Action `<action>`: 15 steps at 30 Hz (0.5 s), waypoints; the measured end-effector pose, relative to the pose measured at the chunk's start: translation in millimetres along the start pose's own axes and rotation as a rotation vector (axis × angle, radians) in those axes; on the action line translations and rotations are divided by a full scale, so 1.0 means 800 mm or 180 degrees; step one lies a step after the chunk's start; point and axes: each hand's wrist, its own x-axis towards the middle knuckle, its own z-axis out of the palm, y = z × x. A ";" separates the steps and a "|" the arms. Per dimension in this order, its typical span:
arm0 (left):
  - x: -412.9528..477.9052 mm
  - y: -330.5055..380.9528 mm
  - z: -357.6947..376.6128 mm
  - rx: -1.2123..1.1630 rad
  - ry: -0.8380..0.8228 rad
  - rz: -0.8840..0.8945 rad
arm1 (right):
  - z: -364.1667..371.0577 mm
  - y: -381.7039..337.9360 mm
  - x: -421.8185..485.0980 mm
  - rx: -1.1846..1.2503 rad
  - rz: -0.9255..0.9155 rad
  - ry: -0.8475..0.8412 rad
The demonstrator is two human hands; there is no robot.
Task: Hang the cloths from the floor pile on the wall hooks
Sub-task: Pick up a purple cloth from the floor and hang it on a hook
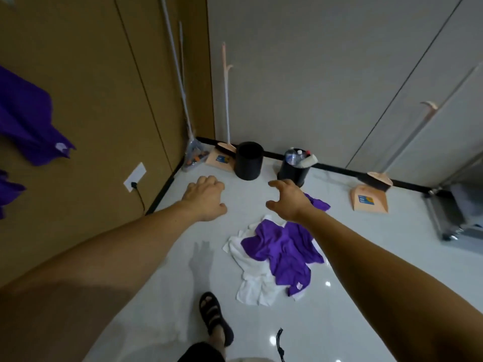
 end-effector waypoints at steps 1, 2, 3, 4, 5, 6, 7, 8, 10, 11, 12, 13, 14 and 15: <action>0.011 0.006 0.010 -0.0011 -0.0073 0.0044 | 0.005 0.013 0.004 -0.0010 0.0069 -0.0073; 0.032 0.013 0.023 -0.0048 -0.0147 0.0110 | 0.011 0.030 0.016 -0.0017 0.0170 -0.0137; 0.058 0.018 0.038 -0.0080 -0.0226 0.0168 | 0.016 0.048 0.032 -0.0014 0.0280 -0.0182; 0.085 0.022 0.054 -0.0098 -0.0312 0.0216 | 0.023 0.066 0.049 -0.0007 0.0381 -0.0198; 0.111 0.025 0.070 -0.0104 -0.0415 0.0257 | 0.031 0.083 0.066 0.0004 0.0484 -0.0199; 0.136 0.029 0.085 -0.0120 -0.0526 0.0286 | 0.040 0.100 0.083 0.0040 0.0605 -0.0217; 0.160 0.033 0.100 -0.0153 -0.0632 0.0296 | 0.050 0.117 0.099 0.0089 0.0719 -0.0262; 0.182 0.036 0.118 -0.0191 -0.0715 0.0311 | 0.062 0.134 0.114 0.0131 0.0815 -0.0318; 0.215 0.044 0.157 -0.0282 -0.0941 0.0309 | 0.094 0.167 0.137 0.0189 0.0960 -0.0499; 0.228 0.047 0.180 -0.0333 -0.1061 0.0292 | 0.112 0.184 0.149 0.0211 0.1028 -0.0603; 0.240 0.051 0.205 -0.0381 -0.1159 0.0274 | 0.132 0.202 0.161 0.0232 0.1109 -0.0699; 0.252 0.053 0.231 -0.0433 -0.1240 0.0259 | 0.152 0.219 0.174 0.0257 0.1194 -0.0777; 0.262 0.055 0.260 -0.0488 -0.1302 0.0232 | 0.176 0.238 0.187 0.0290 0.1276 -0.0840; 0.273 0.056 0.289 -0.0526 -0.1348 0.0189 | 0.201 0.256 0.201 0.0324 0.1341 -0.0894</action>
